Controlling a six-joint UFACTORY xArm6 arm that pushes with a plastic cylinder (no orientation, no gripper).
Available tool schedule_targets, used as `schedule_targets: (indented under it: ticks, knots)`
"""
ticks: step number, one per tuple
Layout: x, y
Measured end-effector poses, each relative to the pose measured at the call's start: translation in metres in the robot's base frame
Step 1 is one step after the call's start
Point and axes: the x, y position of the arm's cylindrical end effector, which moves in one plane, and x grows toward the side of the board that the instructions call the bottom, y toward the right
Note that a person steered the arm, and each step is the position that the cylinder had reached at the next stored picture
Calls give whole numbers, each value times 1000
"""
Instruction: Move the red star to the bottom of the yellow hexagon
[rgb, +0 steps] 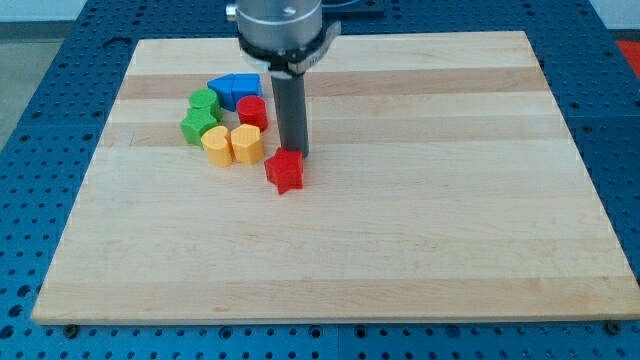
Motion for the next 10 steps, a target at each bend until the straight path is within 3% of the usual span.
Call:
schedule_targets:
  ticks: [2,4,6,7,8,9,10]
  knots:
    - [1,63]
    - [55,60]
    - [53,61]
    - [32,75]
    - [1,74]
    - [3,41]
    - [45,-4]
